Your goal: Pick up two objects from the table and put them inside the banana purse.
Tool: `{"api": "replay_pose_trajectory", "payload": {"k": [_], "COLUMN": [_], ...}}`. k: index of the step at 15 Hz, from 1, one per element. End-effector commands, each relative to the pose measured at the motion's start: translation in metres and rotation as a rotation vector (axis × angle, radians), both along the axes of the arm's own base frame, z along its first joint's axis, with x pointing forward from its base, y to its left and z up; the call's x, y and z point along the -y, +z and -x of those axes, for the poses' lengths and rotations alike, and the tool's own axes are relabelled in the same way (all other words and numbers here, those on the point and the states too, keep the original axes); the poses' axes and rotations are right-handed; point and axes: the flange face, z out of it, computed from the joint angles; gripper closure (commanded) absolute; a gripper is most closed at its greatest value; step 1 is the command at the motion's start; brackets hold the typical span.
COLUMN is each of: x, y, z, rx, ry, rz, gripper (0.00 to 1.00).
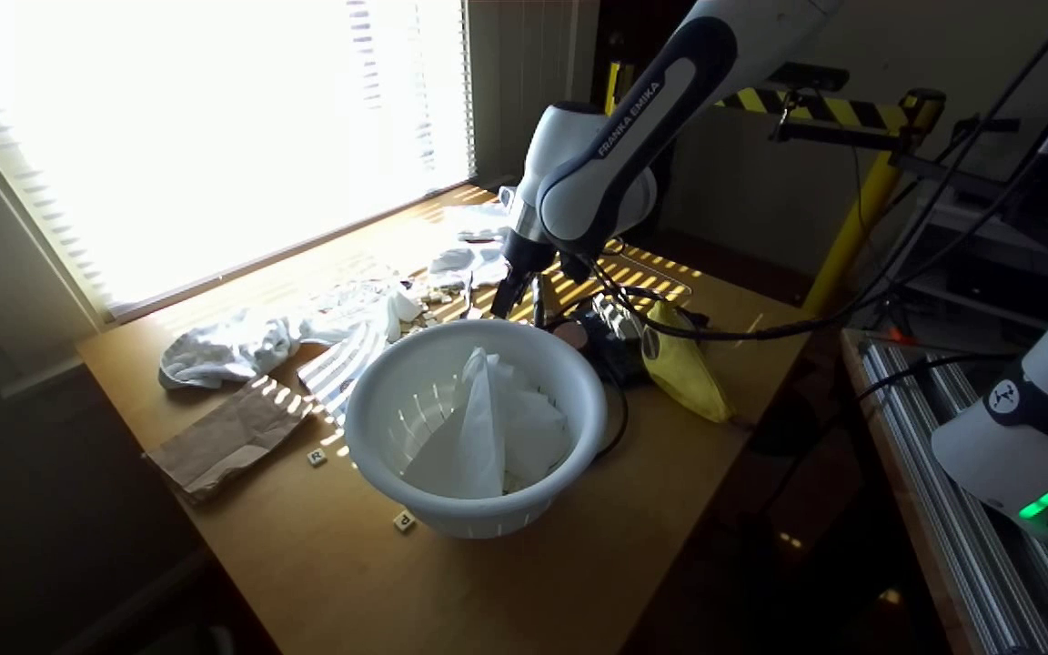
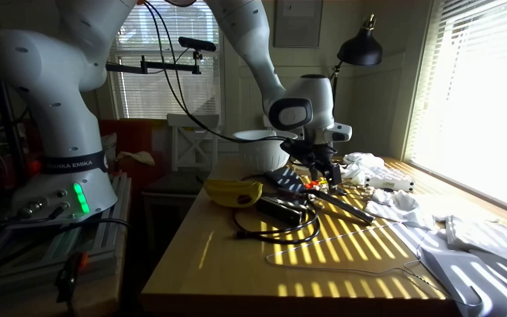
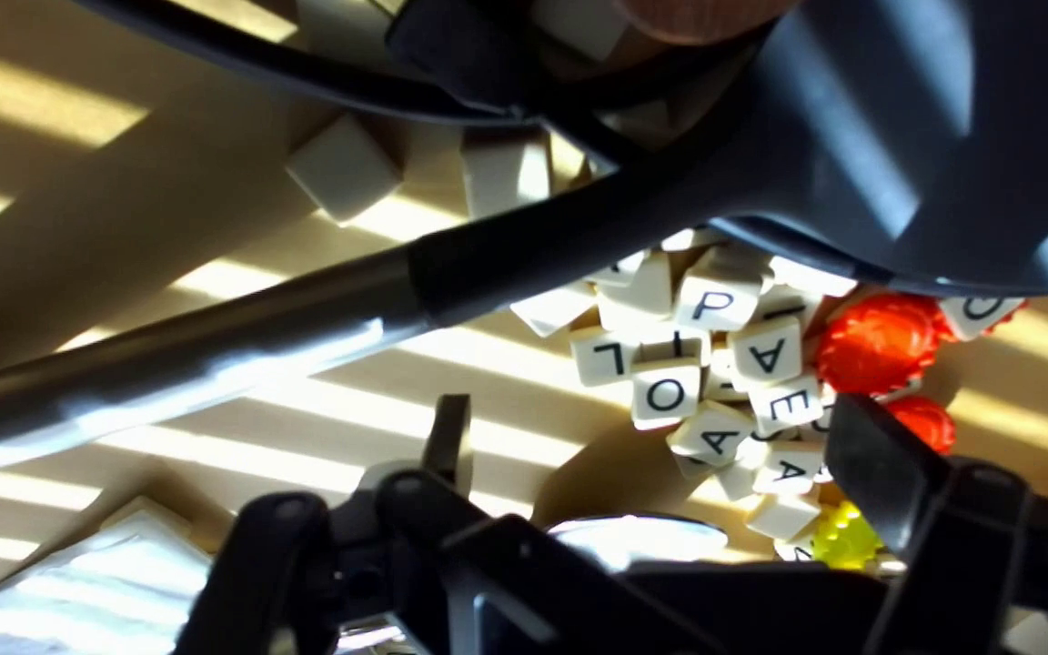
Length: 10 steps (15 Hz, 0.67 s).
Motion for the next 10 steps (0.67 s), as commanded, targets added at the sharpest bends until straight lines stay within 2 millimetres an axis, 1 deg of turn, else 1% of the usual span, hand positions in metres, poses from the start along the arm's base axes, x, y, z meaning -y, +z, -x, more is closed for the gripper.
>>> {"api": "replay_pose_trajectory", "payload": {"k": [1,2,3,4,6,8,10], "x": [0.002,0.003,0.003,0.003,0.0,-0.006,-0.013], "y": [-0.008,-0.009,-0.002,-0.005,-0.006,-0.004,-0.006], "z": [-0.012,-0.01,-0.005,-0.005,-0.005,-0.009,-0.011], "rx": [-0.008,-0.039,-0.01,-0.02,-0.012,0.014,0.004], "ry": [0.031,0.024,0.01,0.012,0.023,0.056,0.098], "rz": [-0.012,0.013,-0.002,0.001,0.004,0.006,0.012], "gripper": [0.0,0.0,0.0,0.0,0.0,0.0,0.0]}}
